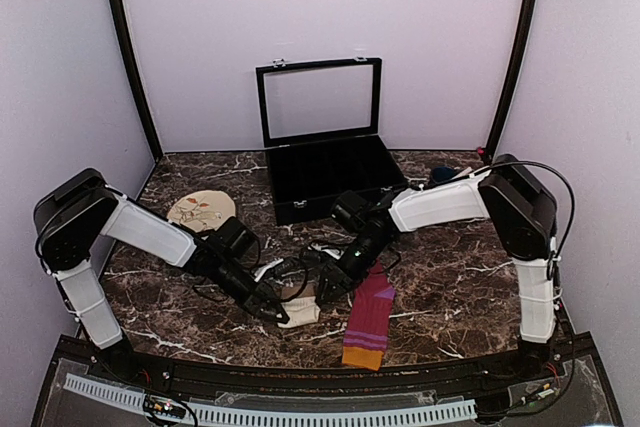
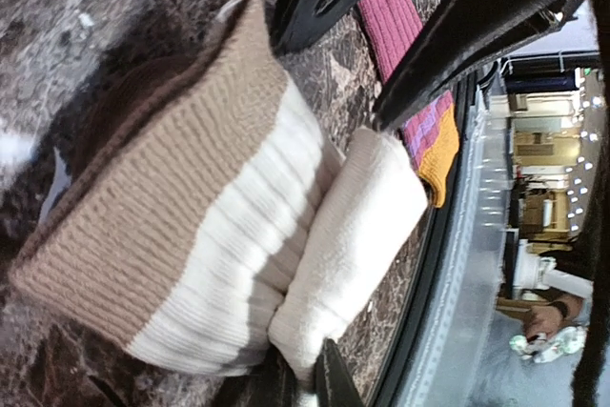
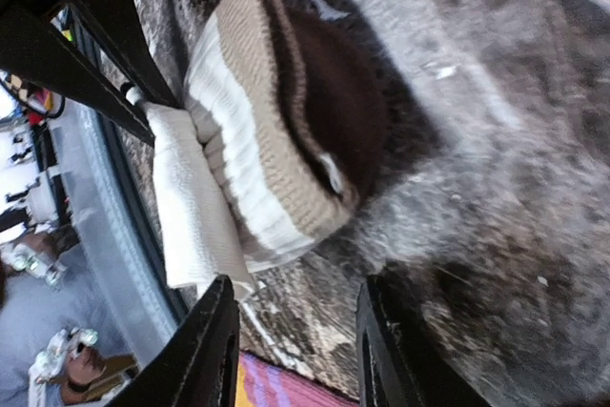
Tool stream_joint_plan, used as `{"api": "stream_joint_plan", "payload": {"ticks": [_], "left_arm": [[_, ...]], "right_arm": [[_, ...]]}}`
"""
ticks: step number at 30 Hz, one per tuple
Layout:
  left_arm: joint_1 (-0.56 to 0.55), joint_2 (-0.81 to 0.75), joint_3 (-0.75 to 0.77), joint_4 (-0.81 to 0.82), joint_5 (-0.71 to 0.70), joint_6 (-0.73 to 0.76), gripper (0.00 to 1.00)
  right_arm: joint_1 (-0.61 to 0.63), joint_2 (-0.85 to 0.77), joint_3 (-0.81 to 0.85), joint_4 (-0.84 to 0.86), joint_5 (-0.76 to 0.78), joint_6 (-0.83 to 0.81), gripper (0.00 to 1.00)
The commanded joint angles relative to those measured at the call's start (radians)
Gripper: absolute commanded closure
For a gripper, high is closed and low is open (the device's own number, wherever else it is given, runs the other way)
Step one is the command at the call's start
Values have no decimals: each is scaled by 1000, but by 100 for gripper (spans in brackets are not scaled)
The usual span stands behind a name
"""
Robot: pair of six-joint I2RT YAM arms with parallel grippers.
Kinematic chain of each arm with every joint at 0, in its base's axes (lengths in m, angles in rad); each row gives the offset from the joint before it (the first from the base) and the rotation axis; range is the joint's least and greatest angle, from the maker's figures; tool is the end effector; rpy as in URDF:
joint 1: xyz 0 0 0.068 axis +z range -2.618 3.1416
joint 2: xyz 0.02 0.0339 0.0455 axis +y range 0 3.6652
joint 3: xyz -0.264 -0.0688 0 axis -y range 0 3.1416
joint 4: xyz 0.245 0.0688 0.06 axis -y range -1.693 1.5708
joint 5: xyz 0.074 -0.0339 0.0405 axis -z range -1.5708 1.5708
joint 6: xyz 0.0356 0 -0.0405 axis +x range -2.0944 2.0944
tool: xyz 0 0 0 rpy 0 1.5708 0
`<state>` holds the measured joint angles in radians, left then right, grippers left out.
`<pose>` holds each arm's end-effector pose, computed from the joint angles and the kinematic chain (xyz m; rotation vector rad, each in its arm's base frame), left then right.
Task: Roll the socks
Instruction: Roll the sock at the center of the board.
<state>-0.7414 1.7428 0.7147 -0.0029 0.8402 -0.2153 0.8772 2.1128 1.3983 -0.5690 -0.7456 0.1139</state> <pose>0.1984 -0.2177 0.1109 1.0259 2.5244 -1.4168 0.2429 0.3299 0.1284 1.1898 -2.5395 -1.1559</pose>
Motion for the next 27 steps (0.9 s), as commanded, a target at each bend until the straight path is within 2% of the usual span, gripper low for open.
{"api": "stream_joint_plan", "payload": {"ticks": [1, 8, 17, 27], "left_arm": [[32, 50, 46, -73, 106, -31, 100], [65, 107, 101, -135, 198, -23, 100], [85, 152, 129, -187, 258, -5, 100], [96, 198, 168, -248, 297, 39, 100]], "right_arm": [[-4, -91, -67, 122, 147, -1, 61], [15, -203, -182, 234, 320, -60, 60], [157, -341, -302, 319, 496, -205, 58], [270, -303, -253, 310, 597, -292, 51]]}}
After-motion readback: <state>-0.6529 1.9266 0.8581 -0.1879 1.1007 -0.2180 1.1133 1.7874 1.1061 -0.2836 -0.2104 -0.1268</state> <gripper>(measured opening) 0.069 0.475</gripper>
